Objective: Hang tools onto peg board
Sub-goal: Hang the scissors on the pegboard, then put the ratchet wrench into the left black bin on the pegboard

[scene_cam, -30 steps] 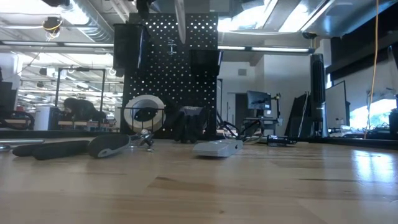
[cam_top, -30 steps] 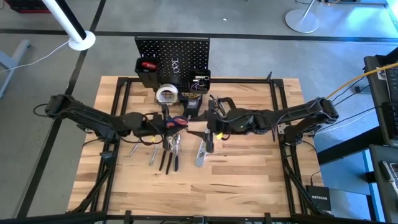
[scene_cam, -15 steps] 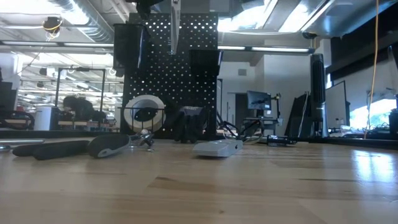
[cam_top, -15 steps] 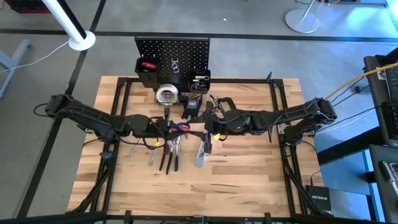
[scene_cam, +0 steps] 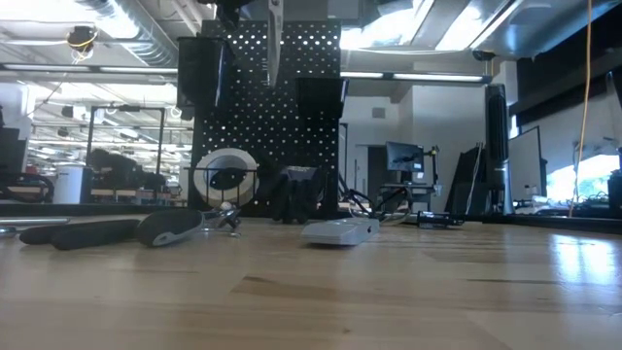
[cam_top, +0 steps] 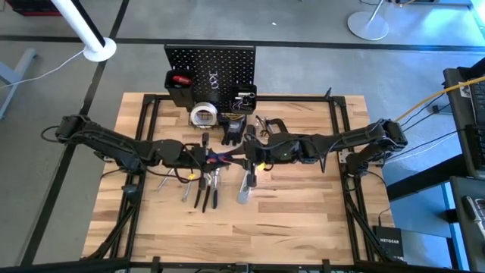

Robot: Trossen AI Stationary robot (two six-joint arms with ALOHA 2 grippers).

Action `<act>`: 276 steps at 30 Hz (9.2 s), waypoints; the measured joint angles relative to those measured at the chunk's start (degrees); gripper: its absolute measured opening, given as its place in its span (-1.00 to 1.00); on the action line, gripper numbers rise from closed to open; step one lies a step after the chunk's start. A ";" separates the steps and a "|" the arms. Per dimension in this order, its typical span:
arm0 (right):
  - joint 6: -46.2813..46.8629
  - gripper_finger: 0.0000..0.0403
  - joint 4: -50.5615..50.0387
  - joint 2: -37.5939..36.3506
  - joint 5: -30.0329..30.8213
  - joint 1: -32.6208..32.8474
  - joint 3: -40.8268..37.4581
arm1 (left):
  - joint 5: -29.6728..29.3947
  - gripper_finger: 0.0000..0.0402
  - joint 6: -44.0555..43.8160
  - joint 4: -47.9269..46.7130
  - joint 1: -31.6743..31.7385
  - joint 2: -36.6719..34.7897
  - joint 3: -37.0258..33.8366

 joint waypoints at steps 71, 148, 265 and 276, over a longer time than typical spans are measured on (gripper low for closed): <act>-12.55 -0.77 -10.77 18.61 -7.01 -27.75 39.31 | -15.62 -0.32 -28.79 -18.39 -6.54 -18.40 -17.07; -24.44 -0.05 -22.02 20.93 18.62 -25.72 39.34 | -16.24 -0.32 -28.50 -18.33 -6.51 -18.18 -17.07; 4.74 -0.04 5.70 -11.26 10.47 9.04 -42.69 | 2.86 -0.64 -65.15 -67.49 4.11 38.40 27.63; 4.75 -0.04 5.66 -11.26 10.45 9.04 -42.69 | 1.84 -0.83 -63.34 -67.91 3.77 38.12 27.65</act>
